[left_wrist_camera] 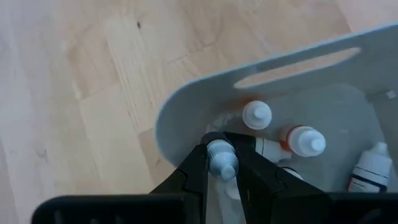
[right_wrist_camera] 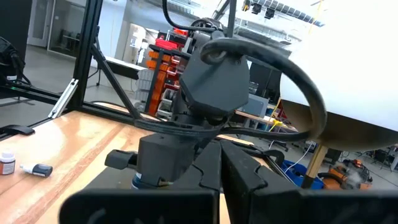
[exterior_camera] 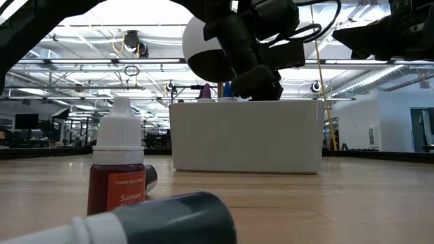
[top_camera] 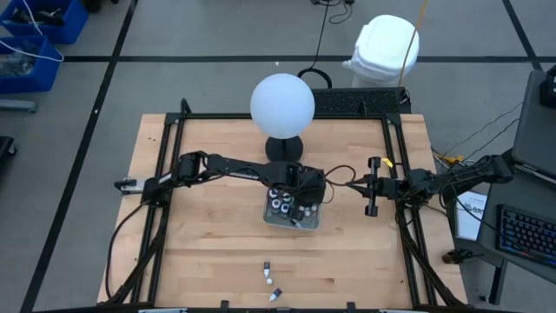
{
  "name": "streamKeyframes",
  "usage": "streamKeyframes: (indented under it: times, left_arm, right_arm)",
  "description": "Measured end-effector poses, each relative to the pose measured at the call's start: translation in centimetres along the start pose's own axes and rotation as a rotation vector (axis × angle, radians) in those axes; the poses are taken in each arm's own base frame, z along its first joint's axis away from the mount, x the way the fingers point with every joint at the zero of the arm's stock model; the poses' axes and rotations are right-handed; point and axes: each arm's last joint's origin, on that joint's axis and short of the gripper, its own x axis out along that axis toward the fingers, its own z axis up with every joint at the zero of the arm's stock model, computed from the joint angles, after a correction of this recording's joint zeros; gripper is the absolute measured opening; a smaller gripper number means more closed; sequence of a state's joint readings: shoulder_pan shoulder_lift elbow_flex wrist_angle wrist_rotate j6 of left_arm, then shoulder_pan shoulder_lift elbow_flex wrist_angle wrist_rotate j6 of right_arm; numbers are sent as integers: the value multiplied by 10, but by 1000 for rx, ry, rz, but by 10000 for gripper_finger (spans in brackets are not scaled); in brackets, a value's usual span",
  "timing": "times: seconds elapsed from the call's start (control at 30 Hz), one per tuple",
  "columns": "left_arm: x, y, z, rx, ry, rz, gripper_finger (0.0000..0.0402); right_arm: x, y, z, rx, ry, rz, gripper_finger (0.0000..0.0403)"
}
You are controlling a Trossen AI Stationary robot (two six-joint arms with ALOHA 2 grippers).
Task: Pick & Place food coloring
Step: Put the small green food coloring bottle into the gray bin
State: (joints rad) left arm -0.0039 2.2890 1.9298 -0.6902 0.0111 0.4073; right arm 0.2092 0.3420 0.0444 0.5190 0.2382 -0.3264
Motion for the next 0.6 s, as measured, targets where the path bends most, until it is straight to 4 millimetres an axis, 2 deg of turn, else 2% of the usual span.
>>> streamKeyframes:
  times: [0.3,0.6]
  left_arm:
    - [1,2,0,33,-18,-13,63]
    - [17,2,-7,19,15,-26,63]
  right_arm:
    - [0,0,0,0,1,0,0]
    - [0,0,0,0,1,4,0]
